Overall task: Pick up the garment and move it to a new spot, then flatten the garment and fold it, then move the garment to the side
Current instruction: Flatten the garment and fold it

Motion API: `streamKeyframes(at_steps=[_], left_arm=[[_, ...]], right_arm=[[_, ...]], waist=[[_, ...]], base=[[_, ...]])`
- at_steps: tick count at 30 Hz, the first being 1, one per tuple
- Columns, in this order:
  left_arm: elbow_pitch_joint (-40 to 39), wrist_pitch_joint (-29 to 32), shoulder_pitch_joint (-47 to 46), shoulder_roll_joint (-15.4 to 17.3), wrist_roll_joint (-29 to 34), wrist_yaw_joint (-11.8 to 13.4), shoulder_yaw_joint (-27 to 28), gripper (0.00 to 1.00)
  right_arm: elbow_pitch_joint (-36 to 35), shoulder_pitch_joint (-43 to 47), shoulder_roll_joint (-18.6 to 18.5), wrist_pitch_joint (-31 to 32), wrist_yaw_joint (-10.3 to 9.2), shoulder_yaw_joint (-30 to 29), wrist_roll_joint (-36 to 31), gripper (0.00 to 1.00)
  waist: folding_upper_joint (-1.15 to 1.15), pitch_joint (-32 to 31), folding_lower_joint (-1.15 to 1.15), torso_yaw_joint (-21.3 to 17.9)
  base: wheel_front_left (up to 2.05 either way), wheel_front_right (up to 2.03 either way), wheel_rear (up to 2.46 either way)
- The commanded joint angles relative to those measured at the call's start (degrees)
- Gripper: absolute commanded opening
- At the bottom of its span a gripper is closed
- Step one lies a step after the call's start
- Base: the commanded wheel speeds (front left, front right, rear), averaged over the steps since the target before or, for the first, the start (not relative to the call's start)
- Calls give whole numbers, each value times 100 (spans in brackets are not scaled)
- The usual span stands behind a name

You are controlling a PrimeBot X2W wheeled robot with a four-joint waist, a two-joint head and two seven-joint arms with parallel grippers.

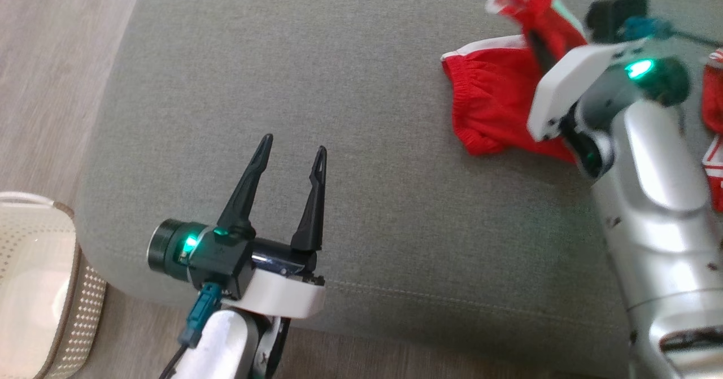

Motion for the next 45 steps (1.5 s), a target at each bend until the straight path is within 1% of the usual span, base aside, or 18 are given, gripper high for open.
streamKeyframes(at_steps=[1,5,11,12,13,14,15,18,21,23,28,30,33,34,35,36,40,45], left_arm=[[-184,-29,-89,13,-47,38,141,100],[-176,-29,-89,13,-68,58,119,100],[-170,-29,-130,13,-102,62,86,100],[-169,-29,-133,13,-105,65,91,100],[-160,-29,-138,13,-113,71,89,100],[-160,-29,-138,13,-113,71,89,100],[-148,-29,-138,13,-114,77,83,100],[-144,-29,-116,13,-102,95,95,100],[-151,-29,-72,13,-93,115,116,100],[-170,-29,-46,13,-89,131,121,100],[-212,-29,-9,13,-83,153,129,100],[-211,-29,-4,13,-82,150,128,100],[-212,-29,-12,13,-90,147,117,100],[-214,-29,-16,13,-97,149,114,100],[-215,-29,-23,13,-103,148,105,100],[-215,-29,-31,13,-110,142,91,100],[-210,-29,-51,13,-129,148,67,100],[-195,-29,-60,13,-156,134,49,100]], right_arm=[[-256,-67,141,-5,-2,102,10,0],[-315,166,239,-72,-2,202,148,0],[-307,316,248,-199,-2,777,881,0],[-297,330,248,-236,-2,853,986,22],[-294,367,248,-324,-2,1014,1289,100],[-294,367,248,-324,-2,1014,1289,100],[-286,385,249,-403,-2,1123,1471,100],[-330,381,249,-619,-2,1009,1377,100],[-499,520,249,-797,-2,691,1102,100],[-708,703,218,-876,-2,390,736,100],[-1358,1334,-174,-822,-2,-216,-11,100],[-1562,1547,-330,-810,-2,-324,-153,100],[-1692,1707,-481,-826,-2,-301,-206,100],[-1713,1757,-543,-841,-2,-275,-191,84],[-1704,1793,-615,-853,-2,-209,-164,34],[-1670,1814,-716,-865,-2,-148,-184,0],[-1546,1678,-1005,-1258,-2,253,-319,0],[-1006,1384,-1015,-1637,-2,790,-392,0]], waist=[[0,-3,0,21],[0,21,0,79],[0,61,0,146],[0,65,0,148],[0,66,0,153],[0,66,0,153],[0,50,0,141],[0,-1,0,97],[0,-74,0,56],[0,-107,0,43],[0,-128,0,69],[0,-124,0,107],[0,-111,0,165],[0,-104,0,192],[0,-96,0,226],[0,-89,0,266],[0,-42,0,407],[0,-9,0,531]], base=[[0,0,0],[0,0,0],[0,0,0],[0,0,0],[0,0,0],[0,0,0],[0,0,0],[0,0,0],[0,0,0],[0,0,0],[0,0,0],[0,0,0],[0,0,0],[0,0,0],[0,0,0],[0,0,0],[0,0,0],[0,0,0]])
